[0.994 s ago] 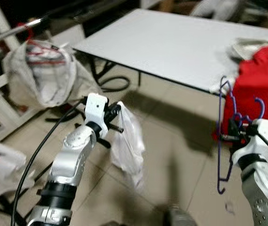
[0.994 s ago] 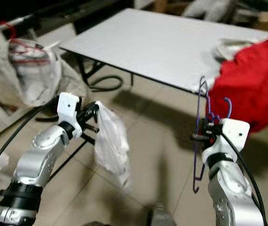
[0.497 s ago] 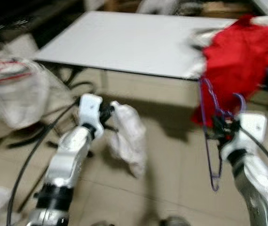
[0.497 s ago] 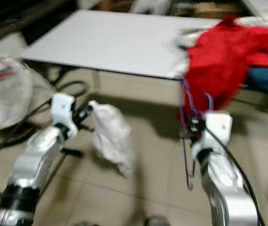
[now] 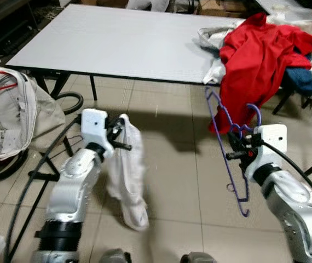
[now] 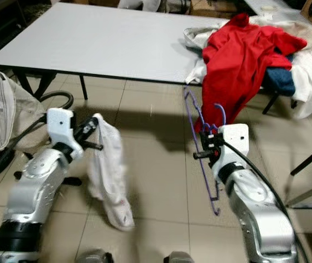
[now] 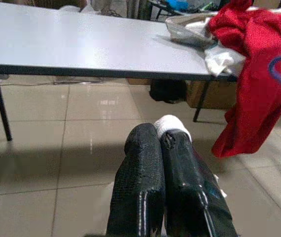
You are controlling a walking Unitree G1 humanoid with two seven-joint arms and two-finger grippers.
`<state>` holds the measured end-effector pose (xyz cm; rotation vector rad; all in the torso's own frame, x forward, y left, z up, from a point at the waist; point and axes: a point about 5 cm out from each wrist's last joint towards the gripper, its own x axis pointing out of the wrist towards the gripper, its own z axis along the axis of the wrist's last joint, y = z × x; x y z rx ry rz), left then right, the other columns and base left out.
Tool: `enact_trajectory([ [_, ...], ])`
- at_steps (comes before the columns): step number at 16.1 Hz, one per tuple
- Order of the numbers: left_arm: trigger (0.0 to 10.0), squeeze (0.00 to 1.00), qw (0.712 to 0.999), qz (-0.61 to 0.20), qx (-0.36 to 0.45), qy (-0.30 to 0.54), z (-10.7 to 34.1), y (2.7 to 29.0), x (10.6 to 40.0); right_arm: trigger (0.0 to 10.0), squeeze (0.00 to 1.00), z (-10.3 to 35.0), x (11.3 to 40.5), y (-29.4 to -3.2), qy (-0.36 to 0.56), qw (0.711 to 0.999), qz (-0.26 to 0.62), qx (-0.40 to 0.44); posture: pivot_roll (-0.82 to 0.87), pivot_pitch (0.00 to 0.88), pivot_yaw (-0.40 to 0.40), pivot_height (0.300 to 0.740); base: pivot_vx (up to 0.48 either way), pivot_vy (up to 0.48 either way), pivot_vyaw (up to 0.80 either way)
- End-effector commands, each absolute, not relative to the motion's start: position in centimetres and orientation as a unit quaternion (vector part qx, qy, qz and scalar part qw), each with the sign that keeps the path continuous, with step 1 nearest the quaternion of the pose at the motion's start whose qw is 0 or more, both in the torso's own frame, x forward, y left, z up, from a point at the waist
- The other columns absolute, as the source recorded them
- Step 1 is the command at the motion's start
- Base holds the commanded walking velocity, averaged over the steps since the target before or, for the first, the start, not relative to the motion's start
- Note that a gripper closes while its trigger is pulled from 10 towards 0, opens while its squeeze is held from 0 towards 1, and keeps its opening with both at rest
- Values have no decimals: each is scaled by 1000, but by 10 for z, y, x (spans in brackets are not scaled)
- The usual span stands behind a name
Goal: Hang hanger
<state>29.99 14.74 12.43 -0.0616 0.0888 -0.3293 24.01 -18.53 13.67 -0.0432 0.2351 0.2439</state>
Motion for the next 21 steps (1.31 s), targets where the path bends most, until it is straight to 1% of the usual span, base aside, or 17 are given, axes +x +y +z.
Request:
enact_trajectory([
  [1, 10000, 0, 984, -172, -36, 21, 140, 142, 308, 10000, 0, 148, 241, -187, 91, 985, 142, -38, -107, 0, 3, 740, 345, 0, 0],
  [2, 10000, 0, 984, -176, -38, 15, 147, 142, 314, 10000, 0, 161, 243, -188, 71, 980, 176, -57, -123, 0, 21, 740, 352, 0, 0],
  [4, 10000, 0, 983, -179, -37, 12, 152, 142, 318, 10000, 0, 169, 242, -187, 59, 975, 202, -69, -134, 0, 30, 740, 354, 0, 0],
  [6, 10000, 0, 983, -180, -37, 6, 158, 142, 325, 10000, 0, 172, 233, -187, 64, 960, 256, -91, -143, 0, 35, 740, 362, 0, 0],
  [12, 10000, 0, 984, -170, -44, -8, 171, 148, 332, 10000, 0, 178, 224, -188, 67, 940, 314, -118, -145, 0, 30, 740, 363, 0, 0],
  [16, 10000, 0, 985, -167, -41, -27, 185, 155, 339, 10000, 0, 186, 217, -186, 67, 907, 384, -158, -150, 0, 21, 740, 363, 0, 0],
  [17, 10000, 0, 985, -167, -40, -30, 188, 156, 340, 10000, 0, 187, 218, -186, 65, 905, 387, -167, -150, 0, 21, 740, 364, 0, 0],
  [21, 10000, 0, 984, -171, -38, -34, 191, 155, 339, 10000, 0, 188, 222, -181, 57, 904, 388, -169, -137, 0, 16, 740, 364, 0, 733],
])
